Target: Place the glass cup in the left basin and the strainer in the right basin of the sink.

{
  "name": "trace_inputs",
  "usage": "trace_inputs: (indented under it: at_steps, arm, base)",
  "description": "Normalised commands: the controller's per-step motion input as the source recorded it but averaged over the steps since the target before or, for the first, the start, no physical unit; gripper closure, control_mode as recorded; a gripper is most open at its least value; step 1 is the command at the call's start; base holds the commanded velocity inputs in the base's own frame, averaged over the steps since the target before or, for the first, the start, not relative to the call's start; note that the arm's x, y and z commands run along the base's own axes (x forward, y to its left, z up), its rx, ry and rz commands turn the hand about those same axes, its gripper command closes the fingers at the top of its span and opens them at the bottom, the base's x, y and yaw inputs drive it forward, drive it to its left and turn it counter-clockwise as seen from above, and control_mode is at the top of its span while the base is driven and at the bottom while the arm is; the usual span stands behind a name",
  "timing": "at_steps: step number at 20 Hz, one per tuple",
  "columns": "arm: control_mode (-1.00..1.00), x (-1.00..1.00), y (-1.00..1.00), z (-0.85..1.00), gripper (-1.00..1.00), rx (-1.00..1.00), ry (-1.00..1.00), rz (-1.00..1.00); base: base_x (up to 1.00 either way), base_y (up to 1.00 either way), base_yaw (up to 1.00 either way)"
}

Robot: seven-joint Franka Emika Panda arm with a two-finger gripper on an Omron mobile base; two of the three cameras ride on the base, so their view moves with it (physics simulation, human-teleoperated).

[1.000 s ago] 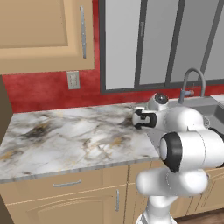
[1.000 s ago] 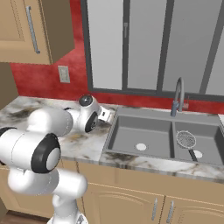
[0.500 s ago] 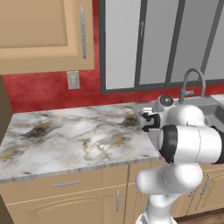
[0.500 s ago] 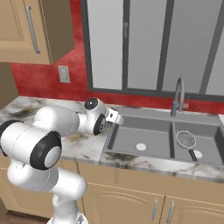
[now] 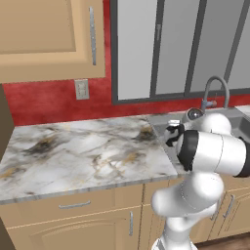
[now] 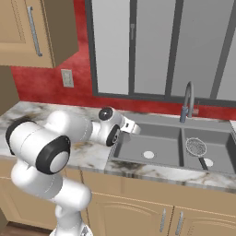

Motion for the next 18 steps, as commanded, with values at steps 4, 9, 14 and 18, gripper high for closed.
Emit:
trace_inputs:
  at_steps: [4,9,14,18]
  arm:
    - [-1.00,0.04,-0.51,0.00,1.00,0.00,-0.03,-0.05]
    - [-1.00,0.01,-0.41,-0.04,1.00,0.00,-0.01,-0.03]
    - [-1.00,0.05,-0.40,-0.11,1.00,0.00,0.00,-0.03]
    - [-1.00,0.09,-0.40,-0.11,1.00,0.00,0.00,-0.02]
  base:
    - [0.00,0.00,0.00]
    - [0.00,0.00,0.00]
    - [0.00,0.00,0.00]
    - [0.00,0.00,0.00]
